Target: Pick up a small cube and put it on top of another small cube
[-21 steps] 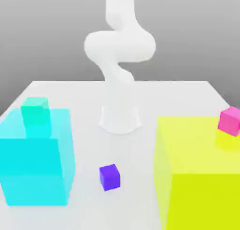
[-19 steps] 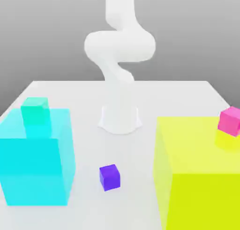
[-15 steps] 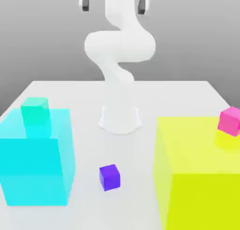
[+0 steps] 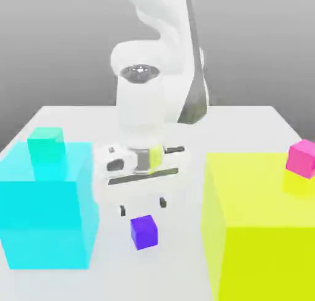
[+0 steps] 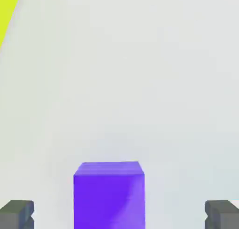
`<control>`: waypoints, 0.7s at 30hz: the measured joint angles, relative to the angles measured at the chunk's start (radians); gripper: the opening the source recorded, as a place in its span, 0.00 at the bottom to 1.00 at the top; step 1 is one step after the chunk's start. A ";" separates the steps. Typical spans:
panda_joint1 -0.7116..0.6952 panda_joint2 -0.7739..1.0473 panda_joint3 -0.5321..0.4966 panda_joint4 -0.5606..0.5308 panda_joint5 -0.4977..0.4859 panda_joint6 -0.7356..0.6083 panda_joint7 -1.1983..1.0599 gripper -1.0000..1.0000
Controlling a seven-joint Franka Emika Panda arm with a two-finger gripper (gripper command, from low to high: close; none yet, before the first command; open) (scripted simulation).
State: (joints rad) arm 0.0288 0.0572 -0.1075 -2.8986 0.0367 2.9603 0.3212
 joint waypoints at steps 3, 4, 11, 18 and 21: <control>-0.047 0.110 0.057 0.016 0.047 0.090 -0.037 0.50; -0.064 0.147 0.076 0.023 0.053 0.120 -0.042 0.50; -0.087 0.198 0.098 0.032 0.055 0.161 -0.045 0.00; -0.060 -0.003 0.052 -0.005 -0.019 -0.003 0.011 0.00; -0.060 -0.087 0.049 0.009 -0.007 -0.073 0.016 0.00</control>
State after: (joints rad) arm -0.0308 -0.0302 -0.0580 -2.8891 0.0298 2.8870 0.3369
